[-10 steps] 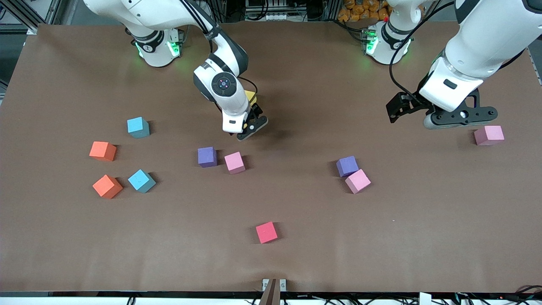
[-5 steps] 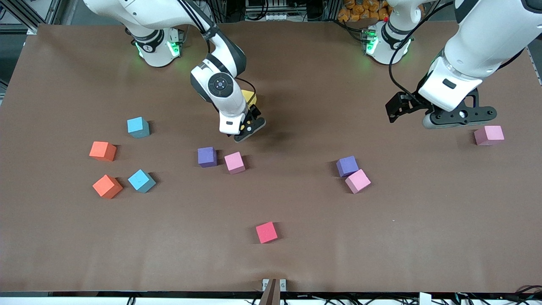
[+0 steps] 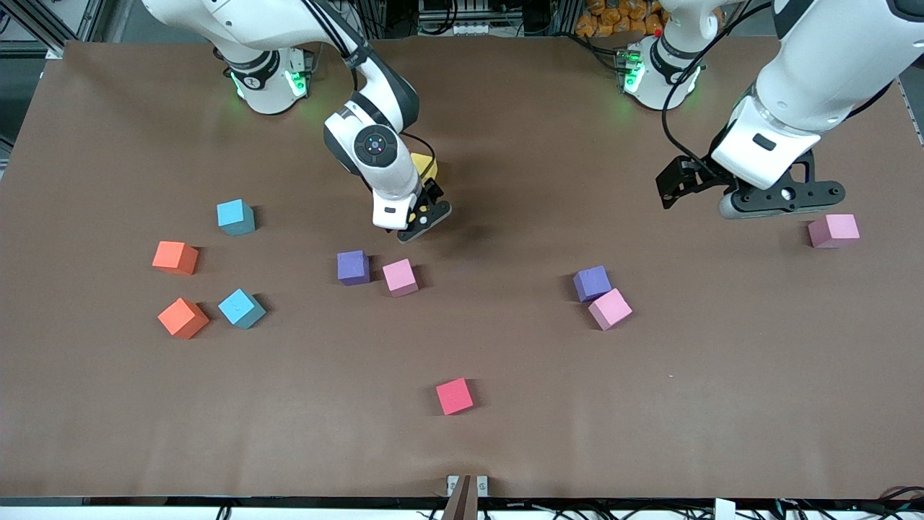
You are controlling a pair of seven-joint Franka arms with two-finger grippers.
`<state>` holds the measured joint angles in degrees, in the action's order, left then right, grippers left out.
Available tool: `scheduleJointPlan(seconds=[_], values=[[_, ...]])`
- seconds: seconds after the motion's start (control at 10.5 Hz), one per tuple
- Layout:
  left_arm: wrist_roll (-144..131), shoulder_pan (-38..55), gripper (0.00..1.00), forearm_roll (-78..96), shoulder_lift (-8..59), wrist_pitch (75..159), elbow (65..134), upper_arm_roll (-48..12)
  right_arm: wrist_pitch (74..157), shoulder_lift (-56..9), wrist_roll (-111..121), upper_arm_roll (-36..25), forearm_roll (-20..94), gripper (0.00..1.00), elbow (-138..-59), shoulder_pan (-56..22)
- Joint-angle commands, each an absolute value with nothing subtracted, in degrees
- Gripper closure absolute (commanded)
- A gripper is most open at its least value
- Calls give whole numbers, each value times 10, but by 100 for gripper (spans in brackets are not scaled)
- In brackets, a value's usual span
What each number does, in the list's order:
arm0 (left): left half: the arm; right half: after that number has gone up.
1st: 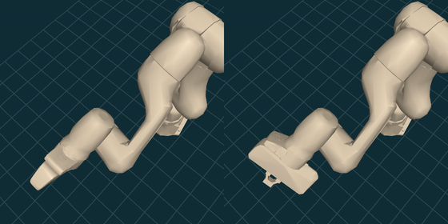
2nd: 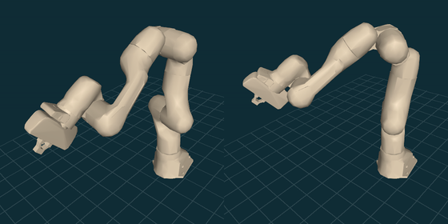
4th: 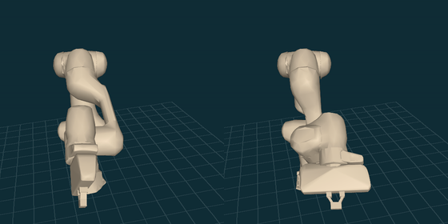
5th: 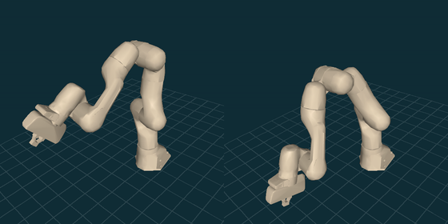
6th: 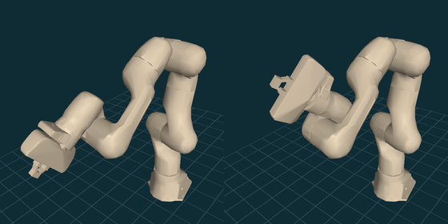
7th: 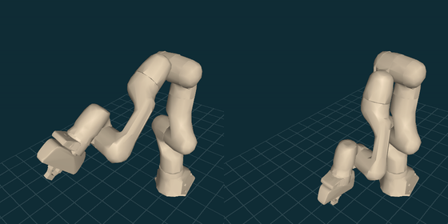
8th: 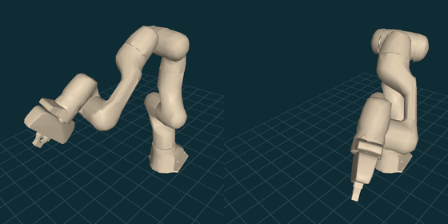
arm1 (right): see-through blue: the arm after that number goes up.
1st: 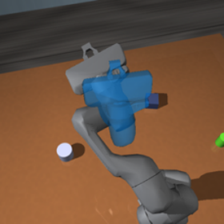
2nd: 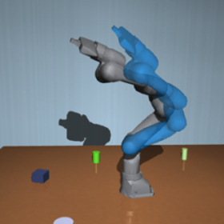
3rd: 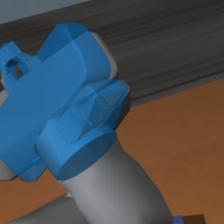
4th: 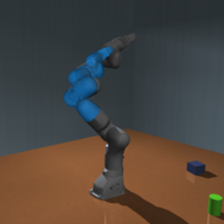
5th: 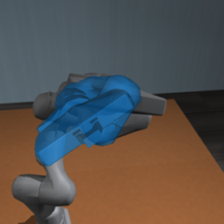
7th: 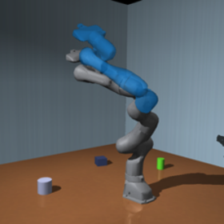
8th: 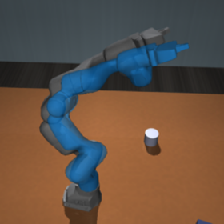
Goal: Form number 2 with 11 blocks
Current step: 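Lift the yellow cube with the right gripper toward the cube row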
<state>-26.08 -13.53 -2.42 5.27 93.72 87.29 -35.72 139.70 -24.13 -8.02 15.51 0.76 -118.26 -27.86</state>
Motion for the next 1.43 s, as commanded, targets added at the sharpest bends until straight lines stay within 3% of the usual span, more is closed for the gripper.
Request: scheduleJointPlan(seconds=[0.0, 0.48, 0.57, 0.67, 1.34], values=[[-259, -138, 0, -33, 48, 926, 866, -371, 1397, -246, -115, 159, 0, 0, -1188, -276], [-258, -138, 0, -34, 49, 926, 866, -370, 1399, -257, -175, 159, -2, 0, -1188, -285], [-258, -138, 0, -33, 48, 926, 866, -370, 1399, -257, -179, 159, -2, 27, -1187, -285], [-258, -139, 0, -33, 48, 926, 866, -370, 1396, -257, -203, 159, -2, 99, -1185, -285], [-258, -138, 0, -33, 49, 926, 866, -370, 1351, -220, -386, 159, -4, 100, -1193, -288]])
